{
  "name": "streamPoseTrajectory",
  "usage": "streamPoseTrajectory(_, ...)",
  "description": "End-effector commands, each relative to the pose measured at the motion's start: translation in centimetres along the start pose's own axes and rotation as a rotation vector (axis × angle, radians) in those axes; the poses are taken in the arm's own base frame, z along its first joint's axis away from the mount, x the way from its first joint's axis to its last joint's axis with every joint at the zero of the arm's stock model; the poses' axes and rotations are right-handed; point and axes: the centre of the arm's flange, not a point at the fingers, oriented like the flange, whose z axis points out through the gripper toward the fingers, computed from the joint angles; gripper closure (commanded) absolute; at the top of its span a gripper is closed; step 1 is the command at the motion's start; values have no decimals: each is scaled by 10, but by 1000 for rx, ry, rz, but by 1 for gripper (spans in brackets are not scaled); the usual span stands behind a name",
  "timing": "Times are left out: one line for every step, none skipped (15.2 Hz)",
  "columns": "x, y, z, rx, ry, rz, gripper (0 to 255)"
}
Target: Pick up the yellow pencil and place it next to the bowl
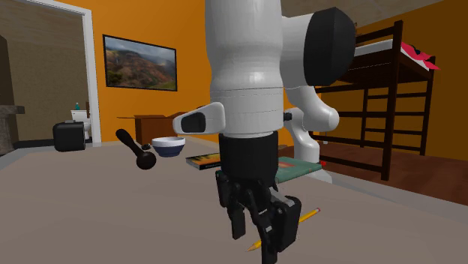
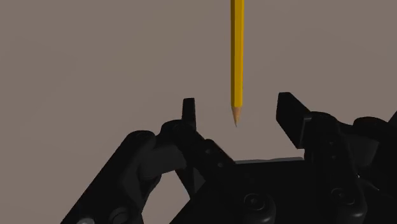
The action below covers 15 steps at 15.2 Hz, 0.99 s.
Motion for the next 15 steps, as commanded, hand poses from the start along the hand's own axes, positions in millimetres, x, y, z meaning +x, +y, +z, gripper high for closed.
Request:
streamPoseTrajectory(0,0,0,0,0,0,255)
streamPoseTrajectory(0,0,0,0,0,0,255)
streamPoseTrajectory(0,0,0,0,0,0,255)
streamPoseTrajectory(0,-1,0,0,0,0,255)
streamPoseTrajectory(0,-1,-1,0,0,0,255)
streamPoseTrajectory(1,0,-1,0,0,0,255)
streamPoseTrajectory(2,-1,-2,0,0,0,255)
streamPoseTrajectory(2,0,-2,0,0,0,255)
streamPoseTrajectory(0,0,0,0,0,0,255)
streamPoseTrajectory(-1,0,-5,0,0,0,255)
streamPoseTrajectory(-1,0,-10,0,0,0,255)
streamPoseTrajectory(-2,1,-16,0,0,0,255)
streamPoseTrajectory(-2,1,-21,0,0,0,255)
streamPoseTrajectory(-3,1,-26,0,0,0,255)
streamPoseTrajectory(-3,1,-31,0,0,0,255)
